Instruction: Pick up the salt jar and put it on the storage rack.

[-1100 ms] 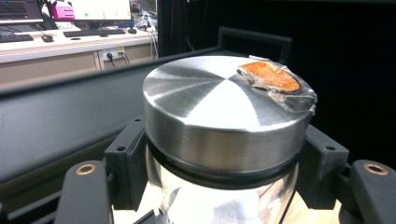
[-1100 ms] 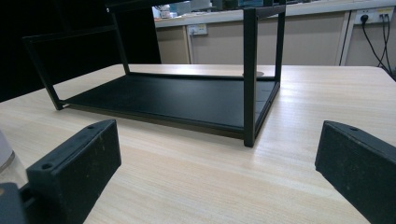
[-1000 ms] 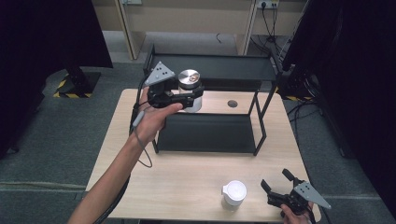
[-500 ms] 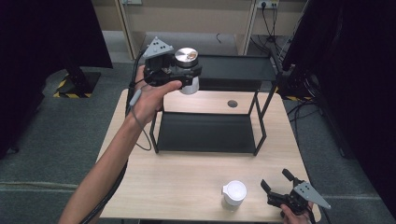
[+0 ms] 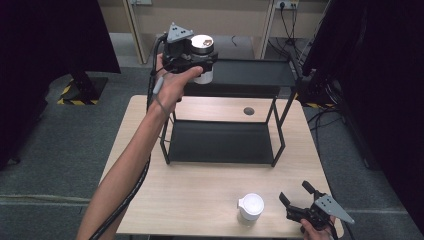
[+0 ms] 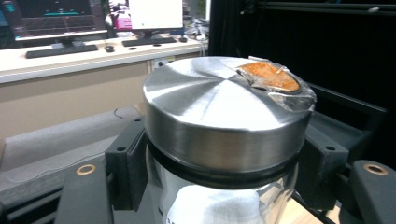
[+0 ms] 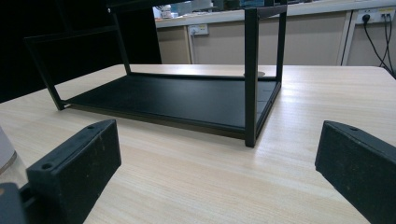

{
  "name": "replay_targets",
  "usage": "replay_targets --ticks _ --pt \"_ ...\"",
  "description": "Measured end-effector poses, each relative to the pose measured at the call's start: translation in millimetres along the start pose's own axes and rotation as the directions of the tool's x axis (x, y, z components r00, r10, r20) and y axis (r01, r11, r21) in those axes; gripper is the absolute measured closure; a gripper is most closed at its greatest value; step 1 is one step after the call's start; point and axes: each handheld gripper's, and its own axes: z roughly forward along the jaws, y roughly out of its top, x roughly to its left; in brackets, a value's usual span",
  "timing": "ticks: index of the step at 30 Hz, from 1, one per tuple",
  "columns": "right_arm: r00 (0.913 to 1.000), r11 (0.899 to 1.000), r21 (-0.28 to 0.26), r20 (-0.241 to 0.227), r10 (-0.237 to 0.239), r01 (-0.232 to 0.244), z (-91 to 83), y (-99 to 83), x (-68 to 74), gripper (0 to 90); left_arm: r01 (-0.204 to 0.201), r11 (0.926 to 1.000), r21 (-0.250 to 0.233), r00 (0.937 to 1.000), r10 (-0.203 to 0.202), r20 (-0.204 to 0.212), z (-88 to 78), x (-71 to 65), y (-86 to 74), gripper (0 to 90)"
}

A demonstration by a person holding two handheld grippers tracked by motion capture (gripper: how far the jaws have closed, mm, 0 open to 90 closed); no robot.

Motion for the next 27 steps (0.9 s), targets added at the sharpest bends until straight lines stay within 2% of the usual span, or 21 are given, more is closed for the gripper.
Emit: replay_targets --ticks 4,9,14,22,24,27 --pt "1.0000 1.000 -0.002 -0.002 -0.003 0.003 -0.2 0.0 -0.1 0.3 -0.011 0.9998 0.015 0.9989 0.012 -0.046 10.1 -2.1 1.8 30.9" --pt "1.0000 1.000 -0.001 -0.002 -0.002 0.002 -0.1 0.0 -0.2 0.3 -0.014 0.9997 0.018 0.9980 0.015 -0.062 18.2 -0.9 1.6 30.9" --pt "1.0000 1.000 -0.001 -0.002 -0.002 0.002 0.3 -0.2 0.0 0.3 0.006 0.9999 0.011 0.9956 -0.005 -0.093 26.9 0.9 1.2 30.9" --pt "1.0000 1.000 -0.001 -0.002 0.001 -0.001 -0.2 -0.2 -0.4 0.3 0.021 0.9992 0.034 0.9921 -0.017 -0.125 41.0 4.8 -4.4 30.9" --pt "1.0000 1.000 -0.001 -0.003 0.001 -0.001 0.0 -0.2 -0.4 0.3 0.014 0.9992 0.037 0.9908 -0.009 -0.135 43.8 4.9 -6.6 30.9" --pt "1.0000 1.000 0.000 -0.004 0.000 0.000 0.3 -0.3 -0.3 0.2 0.026 0.9995 0.016 0.9909 -0.024 -0.133 44.6 7.8 -11.8 30.9"
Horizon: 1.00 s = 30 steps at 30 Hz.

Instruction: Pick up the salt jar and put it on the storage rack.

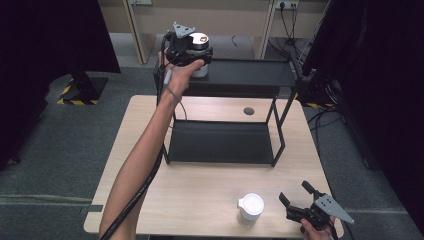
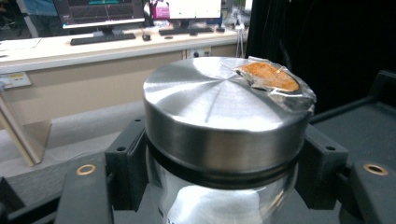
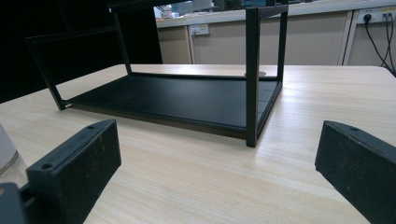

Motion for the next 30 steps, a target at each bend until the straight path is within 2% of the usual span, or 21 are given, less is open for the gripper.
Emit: replay_targets --ticks 5,8,11,12,14,17,20,23,30 --pt "1.0000 1.000 0.003 0.000 0.000 0.000 0.2 0.1 0.4 0.3 0.023 0.9992 -0.032 0.9997 -0.023 0.001 -0.8 0.7 -7.1 29.4" --pt "1.0000 1.000 0.005 -0.003 -0.005 0.005 0.7 0.3 0.9 0.3 0.058 0.9961 -0.067 0.9982 -0.056 0.020 -0.3 4.6 -11.1 15.6" --pt "1.0000 1.000 0.005 -0.002 -0.005 0.005 0.6 0.2 1.0 0.3 0.039 0.9969 -0.068 0.9992 -0.039 0.004 -0.9 0.3 -10.5 2.2" --pt "1.0000 1.000 0.005 -0.001 -0.002 0.002 0.5 0.2 0.9 0.3 0.036 0.9972 -0.065 0.9993 -0.037 -0.006 -1.3 -1.9 -10.0 0.5" --pt "1.0000 1.000 0.005 0.000 -0.002 0.002 0.3 0.3 0.9 0.3 0.027 0.9977 -0.062 0.9994 -0.028 -0.019 -2.1 -4.6 -9.1 0.0" --pt "1.0000 1.000 0.004 -0.002 -0.005 0.005 0.2 0.3 1.2 0.3 0.041 0.9983 -0.043 0.9981 -0.042 -0.046 -2.2 -8.6 -6.5 0.0" --pt "1.0000 1.000 0.004 -0.003 -0.005 0.005 0.2 0.4 1.2 0.3 0.057 0.9972 -0.048 0.9959 -0.061 -0.068 -2.7 -10.6 -7.1 0.0" --pt "1.0000 1.000 0.001 -0.002 -0.004 0.004 -0.2 0.2 1.0 0.2 0.079 0.9955 -0.052 0.9940 -0.083 -0.071 -3.7 -9.4 -8.2 0.0" --pt "1.0000 1.000 0.000 -0.003 -0.006 0.006 -0.2 0.1 1.1 0.3 0.077 0.9955 -0.054 0.9933 -0.082 -0.082 -9.7 -9.5 -9.3 0.0"
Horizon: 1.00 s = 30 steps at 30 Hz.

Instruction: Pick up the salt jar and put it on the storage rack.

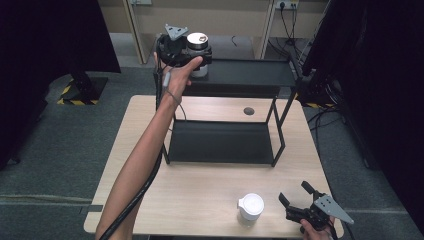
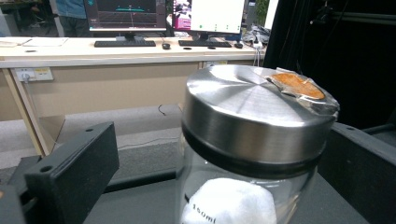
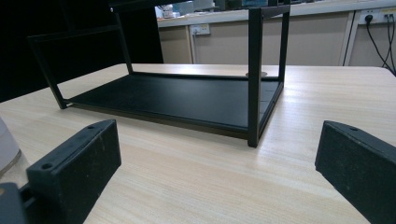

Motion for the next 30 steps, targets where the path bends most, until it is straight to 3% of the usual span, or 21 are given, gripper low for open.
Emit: replay_targets --ticks 6,17,30 --pt "1.0000 1.000 -0.001 0.002 0.002 -0.002 -0.5 0.0 0.0 0.3 -0.018 0.9997 -0.016 0.9995 0.019 0.024 -9.8 3.5 -2.7 0.0" --pt "1.0000 1.000 0.002 0.003 -0.001 0.001 -0.4 0.0 0.5 0.3 -0.028 0.9996 -0.003 0.9983 0.028 0.052 -33.7 0.1 -15.6 0.1" --pt "1.0000 1.000 0.002 0.003 0.001 -0.001 -1.0 -0.3 0.4 0.3 -0.026 0.9996 -0.014 0.9868 0.028 0.160 -56.7 0.0 -37.1 0.2"
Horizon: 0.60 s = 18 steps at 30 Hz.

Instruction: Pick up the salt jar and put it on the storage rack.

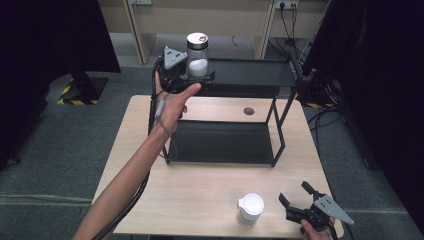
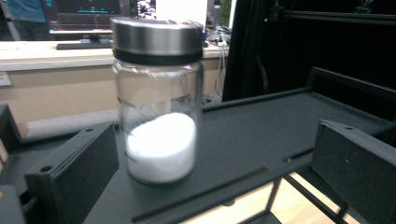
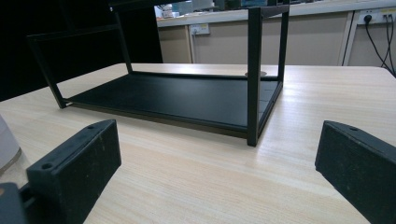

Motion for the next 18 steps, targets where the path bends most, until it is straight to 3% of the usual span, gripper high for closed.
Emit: replay_targets --ticks 6,15,18 --pt "1.0000 1.000 0.003 -0.002 -0.002 0.002 0.8 0.1 0.3 0.3 0.001 0.9999 -0.013 0.9985 0.000 0.054 -10.0 -0.8 -15.2 0.2" --pt "1.0000 1.000 0.002 -0.001 -0.001 0.001 0.6 -0.1 0.3 0.2 0.026 0.9994 -0.024 0.9903 -0.022 0.137 -21.0 -2.5 -42.2 0.1" --pt "1.0000 1.000 0.001 -0.002 -0.002 0.002 0.6 -0.2 0.4 0.3 0.016 0.9996 -0.024 0.9884 -0.013 0.151 -23.7 -4.7 -51.4 0.1"
